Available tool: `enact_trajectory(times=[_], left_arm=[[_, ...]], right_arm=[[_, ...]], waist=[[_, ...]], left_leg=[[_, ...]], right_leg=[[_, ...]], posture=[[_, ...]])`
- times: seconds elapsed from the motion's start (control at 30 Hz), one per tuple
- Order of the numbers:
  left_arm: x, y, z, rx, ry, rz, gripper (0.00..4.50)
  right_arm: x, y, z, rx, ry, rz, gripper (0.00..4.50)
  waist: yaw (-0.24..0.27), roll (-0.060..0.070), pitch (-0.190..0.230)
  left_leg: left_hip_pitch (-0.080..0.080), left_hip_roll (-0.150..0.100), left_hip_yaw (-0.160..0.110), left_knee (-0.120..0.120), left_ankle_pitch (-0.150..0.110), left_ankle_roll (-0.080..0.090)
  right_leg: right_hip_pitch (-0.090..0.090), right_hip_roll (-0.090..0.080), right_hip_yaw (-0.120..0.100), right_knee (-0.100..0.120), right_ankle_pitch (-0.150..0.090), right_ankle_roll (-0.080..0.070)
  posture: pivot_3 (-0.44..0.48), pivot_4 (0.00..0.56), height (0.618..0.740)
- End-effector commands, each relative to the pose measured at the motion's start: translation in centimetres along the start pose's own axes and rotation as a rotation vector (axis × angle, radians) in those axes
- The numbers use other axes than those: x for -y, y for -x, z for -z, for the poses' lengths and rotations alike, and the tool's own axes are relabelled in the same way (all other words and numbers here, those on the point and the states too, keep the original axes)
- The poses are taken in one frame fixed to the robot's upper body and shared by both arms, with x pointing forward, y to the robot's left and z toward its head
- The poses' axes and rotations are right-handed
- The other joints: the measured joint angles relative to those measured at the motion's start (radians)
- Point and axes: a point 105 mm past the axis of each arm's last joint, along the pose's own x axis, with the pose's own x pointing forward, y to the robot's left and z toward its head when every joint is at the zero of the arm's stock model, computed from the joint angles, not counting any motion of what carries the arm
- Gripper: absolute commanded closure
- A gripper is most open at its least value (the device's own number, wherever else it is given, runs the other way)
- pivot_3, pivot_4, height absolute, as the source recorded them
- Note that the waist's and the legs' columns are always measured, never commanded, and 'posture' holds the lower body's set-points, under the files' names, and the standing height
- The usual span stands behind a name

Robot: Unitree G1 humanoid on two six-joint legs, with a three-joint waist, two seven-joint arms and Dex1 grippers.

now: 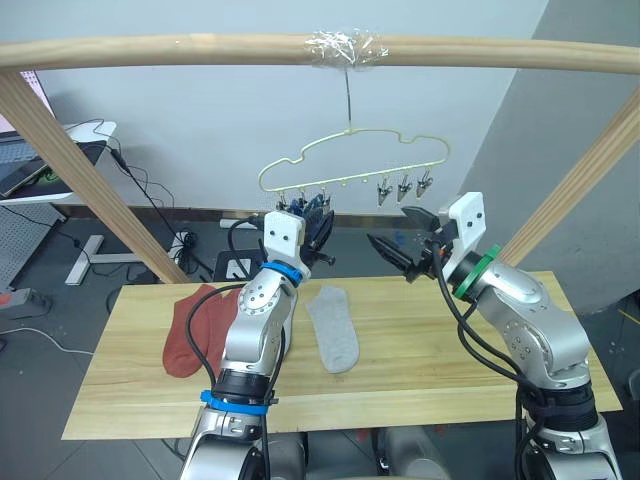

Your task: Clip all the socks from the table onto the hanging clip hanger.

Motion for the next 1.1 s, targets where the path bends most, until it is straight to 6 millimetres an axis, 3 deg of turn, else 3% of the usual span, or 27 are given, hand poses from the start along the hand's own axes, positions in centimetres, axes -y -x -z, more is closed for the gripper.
enact_trajectory(times=[0.03,0.67,1.1], left_arm=[[-0.2,-0.8,-1.5,0.059,-0.033,-0.014,3.23],[-0.8,-1.1,-1.2,0.063,-0.024,-0.044,3.23],[-1.5,-2.4,-1.2,0.070,-0.034,-0.061,3.23]], right_arm=[[0.2,0.1,-1.5,0.053,0.023,-0.002,0.00],[0.2,0.0,-1.9,0.064,0.035,0.000,0.00],[0.2,0.2,-2.1,0.068,0.042,0.009,0.00]], waist=[[0.000,0.000,0.000],[-0.001,0.000,0.000],[-0.003,0.000,0.000]], left_leg=[[0.000,0.000,0.000,0.000,0.000,0.000],[0.000,0.000,0.000,0.000,0.000,0.000],[0.000,0.000,0.000,0.001,0.000,0.000]], right_leg=[[0.000,0.000,0.000,0.000,0.000,0.000],[0.000,0.000,0.000,0.000,0.000,0.000],[0.000,0.000,0.000,0.001,0.000,0.000]], posture=[[-0.170,0.166,0.740],[-0.184,0.151,0.740],[-0.200,0.144,0.740]])
